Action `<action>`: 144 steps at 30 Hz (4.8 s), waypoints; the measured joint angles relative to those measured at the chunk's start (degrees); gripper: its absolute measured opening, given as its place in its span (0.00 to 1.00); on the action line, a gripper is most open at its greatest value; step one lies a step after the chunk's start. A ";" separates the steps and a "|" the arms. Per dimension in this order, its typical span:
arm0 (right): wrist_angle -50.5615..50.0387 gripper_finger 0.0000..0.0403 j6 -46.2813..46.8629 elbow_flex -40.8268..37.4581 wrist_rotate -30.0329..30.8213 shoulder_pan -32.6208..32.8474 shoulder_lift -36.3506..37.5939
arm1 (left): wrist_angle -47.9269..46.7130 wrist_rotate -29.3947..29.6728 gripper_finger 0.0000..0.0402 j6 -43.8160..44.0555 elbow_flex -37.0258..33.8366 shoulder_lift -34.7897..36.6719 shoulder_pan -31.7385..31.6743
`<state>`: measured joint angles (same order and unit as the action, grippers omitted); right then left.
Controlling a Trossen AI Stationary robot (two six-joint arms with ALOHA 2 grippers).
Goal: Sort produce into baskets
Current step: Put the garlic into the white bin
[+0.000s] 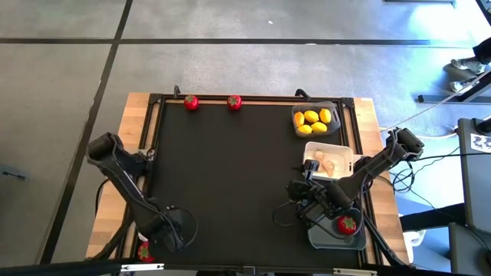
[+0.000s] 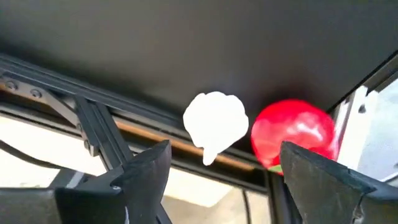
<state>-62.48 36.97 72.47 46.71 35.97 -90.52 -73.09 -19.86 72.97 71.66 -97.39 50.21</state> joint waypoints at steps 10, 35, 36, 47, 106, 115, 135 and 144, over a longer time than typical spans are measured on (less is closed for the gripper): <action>0.11 0.88 0.00 0.00 0.80 0.00 0.00 | -1.88 -2.42 0.73 -8.44 0.00 -4.84 2.25; 1.11 0.88 -0.22 0.00 3.29 0.00 0.00 | -3.78 6.43 0.73 -3.94 0.00 -4.83 10.27; 1.09 0.88 -0.25 0.00 3.29 0.00 0.00 | -3.24 6.43 0.73 -3.24 0.00 -4.83 10.58; 1.66 0.88 -1.41 0.00 2.20 0.00 0.00 | 0.40 7.12 0.60 0.71 -0.02 -4.83 12.66; 7.29 0.88 -4.33 0.00 -2.33 -0.02 0.00 | 2.60 41.95 0.01 -22.54 0.42 12.42 -6.64; 19.35 0.87 -12.77 0.00 -1.33 -2.89 -0.09 | 13.55 48.10 0.02 -37.11 0.07 12.42 -14.85; 49.84 0.50 -31.32 0.07 -23.66 -16.57 -1.40 | 33.71 49.31 0.02 -54.97 -0.02 10.86 -28.01; 52.69 0.48 -31.46 0.02 -26.83 -18.12 -3.40 | 42.37 49.18 0.02 -62.73 -0.03 8.20 -29.37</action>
<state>-9.79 5.51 72.49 19.88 17.85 -93.92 -30.71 29.32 10.24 71.63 -89.18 20.84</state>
